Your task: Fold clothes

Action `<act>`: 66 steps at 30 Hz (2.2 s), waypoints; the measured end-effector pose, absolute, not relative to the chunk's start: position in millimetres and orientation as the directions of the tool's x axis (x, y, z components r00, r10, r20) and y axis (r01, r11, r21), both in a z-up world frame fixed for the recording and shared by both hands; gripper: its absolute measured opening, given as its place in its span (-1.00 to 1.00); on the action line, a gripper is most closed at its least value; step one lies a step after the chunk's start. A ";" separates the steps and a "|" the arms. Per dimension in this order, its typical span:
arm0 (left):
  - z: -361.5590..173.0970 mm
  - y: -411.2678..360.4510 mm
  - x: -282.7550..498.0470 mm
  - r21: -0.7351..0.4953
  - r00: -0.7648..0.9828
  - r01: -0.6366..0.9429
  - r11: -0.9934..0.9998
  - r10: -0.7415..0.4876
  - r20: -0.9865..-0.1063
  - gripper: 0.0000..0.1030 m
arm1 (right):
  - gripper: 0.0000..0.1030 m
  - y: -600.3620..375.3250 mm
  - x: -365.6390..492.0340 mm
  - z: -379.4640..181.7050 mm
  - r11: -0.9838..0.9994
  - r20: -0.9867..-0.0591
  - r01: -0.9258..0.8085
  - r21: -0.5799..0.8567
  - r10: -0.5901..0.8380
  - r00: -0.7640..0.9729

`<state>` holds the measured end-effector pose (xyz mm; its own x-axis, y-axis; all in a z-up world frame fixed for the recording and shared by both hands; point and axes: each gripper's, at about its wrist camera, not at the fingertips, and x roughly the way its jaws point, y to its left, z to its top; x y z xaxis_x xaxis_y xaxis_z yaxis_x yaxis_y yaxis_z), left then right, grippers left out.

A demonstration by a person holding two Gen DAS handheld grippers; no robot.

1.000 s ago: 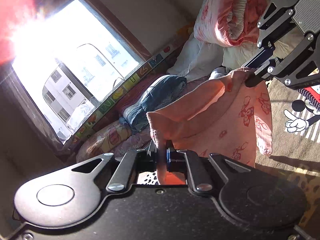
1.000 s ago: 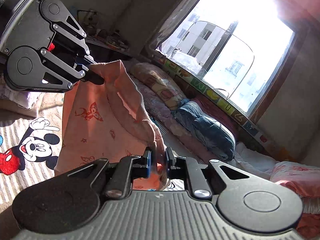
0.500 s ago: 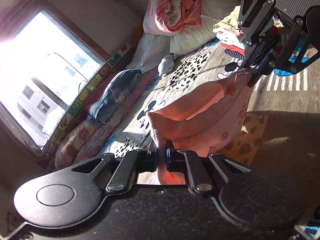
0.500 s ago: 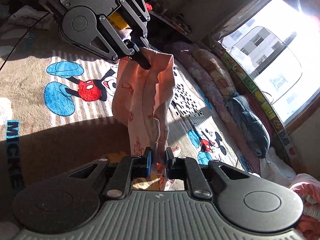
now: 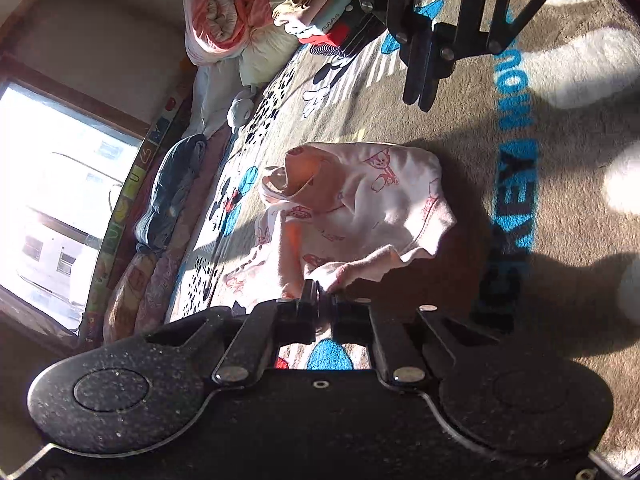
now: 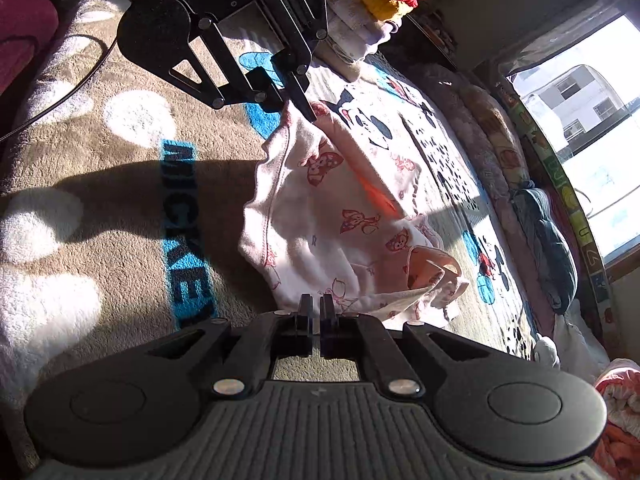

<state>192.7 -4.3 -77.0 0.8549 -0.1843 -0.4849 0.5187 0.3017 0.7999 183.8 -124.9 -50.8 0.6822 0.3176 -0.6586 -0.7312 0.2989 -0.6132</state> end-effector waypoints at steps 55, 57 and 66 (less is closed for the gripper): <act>-121.0 24.5 82.3 0.674 0.789 0.593 0.440 -0.154 -0.594 -0.92 | -0.85 -118.6 64.6 -89.5 0.118 -0.681 -0.762 -0.637 0.377 0.628; -117.7 27.0 80.0 0.642 0.776 0.600 0.477 -0.152 -0.611 -0.91 | -0.78 -125.0 67.1 -75.4 0.245 -0.663 -0.776 -0.581 0.411 0.626; -74.9 44.4 129.3 0.260 0.721 0.458 0.850 -0.184 -0.668 -0.61 | -0.17 -197.8 144.0 -55.7 0.810 -0.467 -0.487 0.328 0.586 0.662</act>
